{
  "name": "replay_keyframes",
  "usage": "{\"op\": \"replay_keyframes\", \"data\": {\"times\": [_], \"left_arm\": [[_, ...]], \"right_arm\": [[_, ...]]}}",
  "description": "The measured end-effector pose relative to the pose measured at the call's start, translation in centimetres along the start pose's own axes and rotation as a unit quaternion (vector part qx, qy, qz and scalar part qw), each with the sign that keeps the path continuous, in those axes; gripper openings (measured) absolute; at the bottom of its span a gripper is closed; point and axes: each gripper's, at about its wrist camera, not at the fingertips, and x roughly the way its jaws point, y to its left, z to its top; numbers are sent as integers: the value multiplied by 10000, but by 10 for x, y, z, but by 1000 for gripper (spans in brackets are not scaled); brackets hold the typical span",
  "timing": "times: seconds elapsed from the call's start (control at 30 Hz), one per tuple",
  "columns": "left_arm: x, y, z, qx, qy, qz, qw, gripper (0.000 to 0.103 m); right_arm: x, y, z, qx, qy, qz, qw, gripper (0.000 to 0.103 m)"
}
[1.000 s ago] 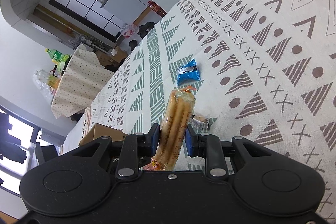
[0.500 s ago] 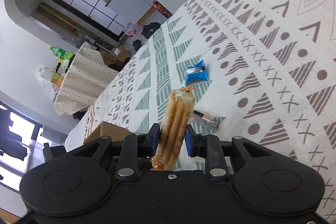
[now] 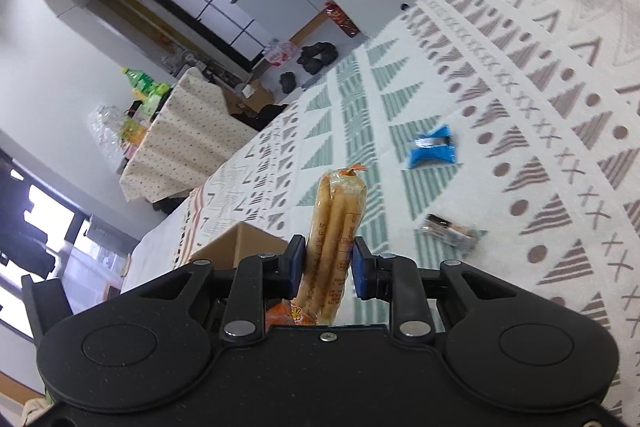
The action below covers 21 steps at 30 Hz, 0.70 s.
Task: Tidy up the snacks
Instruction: 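Carry the orange packet and biscuit stick packet over the box with both grippers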
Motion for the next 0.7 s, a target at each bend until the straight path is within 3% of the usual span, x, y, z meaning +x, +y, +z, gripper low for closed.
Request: {"op": "replay_keyframes", "data": {"times": [0.3, 0.7], "left_arm": [[-32, 38, 19, -523, -366, -78, 9979, 17], [-50, 82, 30, -1102, -442, 78, 9929, 18]], "right_arm": [[11, 42, -8, -300, 116, 239, 9992, 25], [31, 85, -25, -593, 359, 370, 9969, 25]]}}
